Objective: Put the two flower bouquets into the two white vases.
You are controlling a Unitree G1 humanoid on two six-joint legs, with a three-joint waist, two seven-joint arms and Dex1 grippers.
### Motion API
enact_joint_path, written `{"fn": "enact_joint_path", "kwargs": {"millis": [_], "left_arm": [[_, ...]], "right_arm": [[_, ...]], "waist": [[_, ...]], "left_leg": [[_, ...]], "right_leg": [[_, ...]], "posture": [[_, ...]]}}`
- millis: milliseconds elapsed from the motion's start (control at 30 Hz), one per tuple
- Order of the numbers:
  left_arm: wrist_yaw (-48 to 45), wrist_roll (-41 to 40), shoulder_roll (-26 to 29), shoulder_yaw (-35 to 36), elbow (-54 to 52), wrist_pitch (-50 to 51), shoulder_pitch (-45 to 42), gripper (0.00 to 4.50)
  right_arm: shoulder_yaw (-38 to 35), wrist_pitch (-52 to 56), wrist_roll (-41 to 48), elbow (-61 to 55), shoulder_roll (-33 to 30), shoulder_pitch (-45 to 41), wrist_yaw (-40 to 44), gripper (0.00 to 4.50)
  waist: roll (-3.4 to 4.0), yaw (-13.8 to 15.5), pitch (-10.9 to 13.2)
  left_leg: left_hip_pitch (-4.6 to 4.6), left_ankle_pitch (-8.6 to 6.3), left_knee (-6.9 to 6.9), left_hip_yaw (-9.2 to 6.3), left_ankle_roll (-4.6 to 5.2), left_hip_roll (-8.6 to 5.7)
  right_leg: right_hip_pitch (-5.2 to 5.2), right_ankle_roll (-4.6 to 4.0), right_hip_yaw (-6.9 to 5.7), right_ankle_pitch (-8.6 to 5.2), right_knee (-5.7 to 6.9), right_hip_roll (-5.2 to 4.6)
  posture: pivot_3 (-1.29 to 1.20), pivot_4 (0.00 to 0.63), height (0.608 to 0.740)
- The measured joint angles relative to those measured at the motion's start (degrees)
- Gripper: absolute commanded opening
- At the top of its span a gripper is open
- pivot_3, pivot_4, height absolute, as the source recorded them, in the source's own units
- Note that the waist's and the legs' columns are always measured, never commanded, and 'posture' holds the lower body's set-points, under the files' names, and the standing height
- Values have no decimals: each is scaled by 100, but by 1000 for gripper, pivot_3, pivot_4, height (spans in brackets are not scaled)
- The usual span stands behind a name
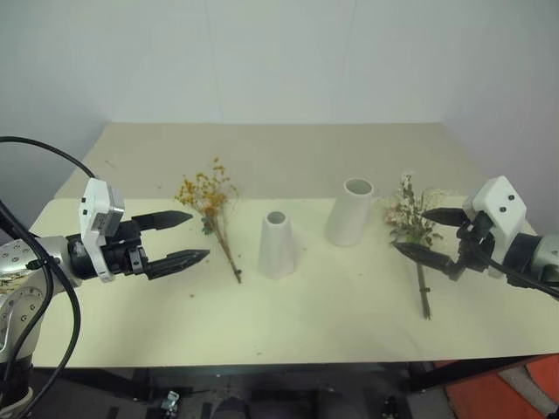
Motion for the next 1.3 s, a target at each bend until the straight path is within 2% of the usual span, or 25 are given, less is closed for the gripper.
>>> {"fn": "enact_joint_path", "kwargs": {"millis": [400,500,700,900,967,1067,1300], "left_arm": [[-70,11,-49,-291,158,-121,-198,4500],[-77,17,-48,-410,211,-141,-377,4500],[-229,164,-59,-985,290,-353,-1375,4500],[-401,472,-289,-1756,787,-423,-2704,4500],[-509,555,-545,-2060,1170,-433,-3235,4500],[-701,874,-625,-2455,1554,-479,-3853,4500],[-1196,1242,-708,-2750,1819,-755,-3927,4500]], "right_arm": [[-142,11,1,-57,-6,242,-110,4458],[-134,304,11,-54,-36,213,-260,4458],[270,891,-234,648,-44,-152,-870,4458],[928,1352,-694,2143,478,-1107,-1496,4458],[1183,1512,-877,2685,603,-1568,-1637,4458],[1478,1579,-983,3044,728,-1942,-1651,4458],[1838,1867,-1196,3443,811,-2094,-1670,4458]], "waist": [[0,1,0],[0,1,0],[-1,12,0],[4,-45,3],[4,-36,3],[5,-40,3],[9,-16,5]], "left_leg": [[0,0,0,0,0,0],[-2,0,0,0,0,0],[-2,0,1,0,0,-3],[-10,0,0,1,0,-5],[-12,0,2,-1,0,-5],[-13,0,-1,-1,1,-5],[-23,-2,-1,-1,5,-6]], "right_leg": [[0,0,0,0,0,0],[0,0,0,0,0,0],[2,0,0,1,-3,-1],[-6,1,5,3,-3,1],[-8,1,2,4,-1,3],[-8,2,3,4,-5,3],[-16,-3,3,6,-4,0]], "posture": [[0,150,740],[0,150,740],[0,150,740],[0,150,740],[0,150,740],[0,150,740],[0,150,740]]}}
